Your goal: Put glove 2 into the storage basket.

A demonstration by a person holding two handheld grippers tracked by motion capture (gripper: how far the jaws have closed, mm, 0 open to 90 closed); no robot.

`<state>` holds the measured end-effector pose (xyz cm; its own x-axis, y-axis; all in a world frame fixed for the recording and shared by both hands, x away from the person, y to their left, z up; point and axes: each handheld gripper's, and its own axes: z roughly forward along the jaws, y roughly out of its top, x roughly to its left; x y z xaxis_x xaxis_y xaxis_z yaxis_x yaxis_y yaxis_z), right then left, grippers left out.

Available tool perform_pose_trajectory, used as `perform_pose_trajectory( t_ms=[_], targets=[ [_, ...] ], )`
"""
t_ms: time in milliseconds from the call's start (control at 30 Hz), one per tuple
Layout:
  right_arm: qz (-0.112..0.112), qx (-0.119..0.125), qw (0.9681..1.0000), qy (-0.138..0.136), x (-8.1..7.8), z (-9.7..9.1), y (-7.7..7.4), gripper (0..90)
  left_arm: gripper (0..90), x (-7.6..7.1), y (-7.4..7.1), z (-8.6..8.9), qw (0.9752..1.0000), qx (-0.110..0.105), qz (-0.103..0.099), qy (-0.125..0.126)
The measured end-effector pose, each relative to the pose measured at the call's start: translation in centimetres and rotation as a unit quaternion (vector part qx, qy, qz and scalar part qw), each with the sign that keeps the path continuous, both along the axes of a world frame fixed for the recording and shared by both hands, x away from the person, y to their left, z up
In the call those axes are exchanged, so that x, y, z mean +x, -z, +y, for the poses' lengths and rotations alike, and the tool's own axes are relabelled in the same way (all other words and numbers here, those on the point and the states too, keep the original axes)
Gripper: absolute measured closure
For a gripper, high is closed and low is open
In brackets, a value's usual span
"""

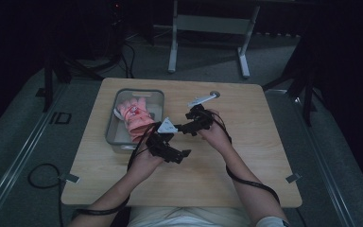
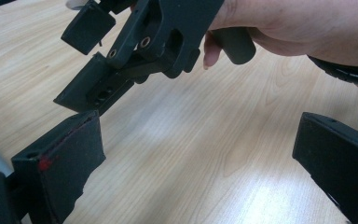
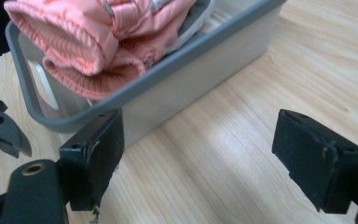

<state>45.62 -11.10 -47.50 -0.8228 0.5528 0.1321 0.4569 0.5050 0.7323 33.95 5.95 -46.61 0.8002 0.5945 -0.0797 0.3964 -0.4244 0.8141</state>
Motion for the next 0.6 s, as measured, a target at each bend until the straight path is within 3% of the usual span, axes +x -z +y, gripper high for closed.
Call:
perform_pose_trajectory(
  t_ms=[233,600],
  targets=[
    [-0.001,-0.004,1.0,0.003,-0.6,-1.2,1.3,16.4,1.4,-0.3,0.9,-0.9,0.9999,0.001,0.003,0.016],
    [0.006,-0.01,0.9999,0.011,-1.2,-3.1,3.5,15.7,1.4,-1.2,3.2,-1.8,0.9988,0.024,-0.003,0.043]
  ],
)
